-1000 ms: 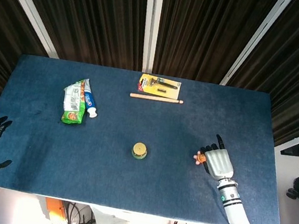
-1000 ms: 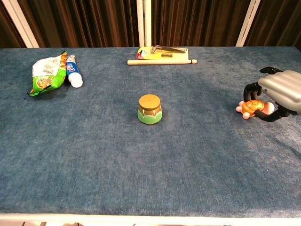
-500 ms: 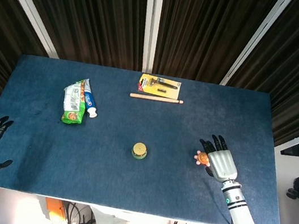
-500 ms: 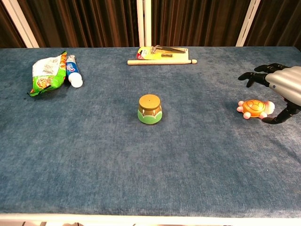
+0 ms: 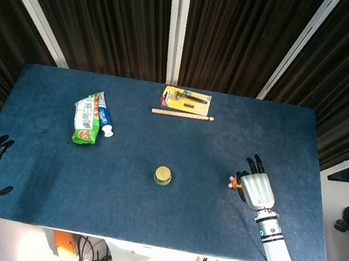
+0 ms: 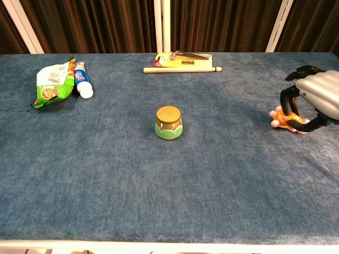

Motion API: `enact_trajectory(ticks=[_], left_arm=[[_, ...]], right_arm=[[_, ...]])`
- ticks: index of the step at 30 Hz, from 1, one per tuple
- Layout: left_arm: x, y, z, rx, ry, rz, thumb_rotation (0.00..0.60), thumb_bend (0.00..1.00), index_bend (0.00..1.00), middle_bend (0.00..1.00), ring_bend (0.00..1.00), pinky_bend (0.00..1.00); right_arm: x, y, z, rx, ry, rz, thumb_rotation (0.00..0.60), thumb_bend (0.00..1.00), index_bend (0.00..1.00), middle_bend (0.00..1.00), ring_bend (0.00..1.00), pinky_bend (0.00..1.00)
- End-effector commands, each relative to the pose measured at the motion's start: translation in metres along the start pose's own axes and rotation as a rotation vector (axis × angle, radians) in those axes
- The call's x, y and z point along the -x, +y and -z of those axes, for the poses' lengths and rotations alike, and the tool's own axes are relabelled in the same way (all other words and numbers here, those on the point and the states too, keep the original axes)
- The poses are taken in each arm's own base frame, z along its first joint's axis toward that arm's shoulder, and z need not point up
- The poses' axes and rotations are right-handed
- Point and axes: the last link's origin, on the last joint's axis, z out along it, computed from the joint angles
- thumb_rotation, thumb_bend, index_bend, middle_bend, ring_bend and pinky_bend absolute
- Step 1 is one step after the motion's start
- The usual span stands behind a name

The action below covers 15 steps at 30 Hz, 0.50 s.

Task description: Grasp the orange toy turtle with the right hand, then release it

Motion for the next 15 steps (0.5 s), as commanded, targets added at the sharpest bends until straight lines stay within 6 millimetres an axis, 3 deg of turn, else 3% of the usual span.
enact_trajectory(ticks=[1, 5, 13, 15], left_arm=[[0.001, -0.0002, 0.0007, -0.001, -0.004, 0.001, 0.6, 0.02, 0.06, 0.0, 0.0, 0.0], [0.0007, -0.0012, 0.0012, -0.003, -0.001, 0.003, 0.6, 0.02, 0.06, 0.0, 0.0, 0.0], [0.0013, -0.0007, 0.0009, 0.0, -0.004, 0.003, 0.6, 0.02, 0.06, 0.0, 0.0, 0.0], [0.0012, -0.0007, 0.001, -0.001, -0.004, 0.003, 0.6, 0.02, 0.06, 0.0, 0.0, 0.0]], right_arm=[[0.0024, -0.0016, -0.0005, 0.006, 0.007, 0.003, 0.6, 0.41, 0.88, 0.78, 0.29, 0.0], [0.0046, -0.0013, -0.0004, 0.012, 0.018, 0.005, 0.6, 0.52, 1.0, 0.88, 0.38, 0.0], [0.0029, 0.0017, 0.0002, 0.022, 0.032, -0.01, 0.6, 0.52, 1.0, 0.89, 0.4, 0.0], [0.0035, 0.0031, 0.0018, 0.019, 0.024, -0.019, 0.6, 0.47, 0.98, 0.87, 0.4, 0.0]])
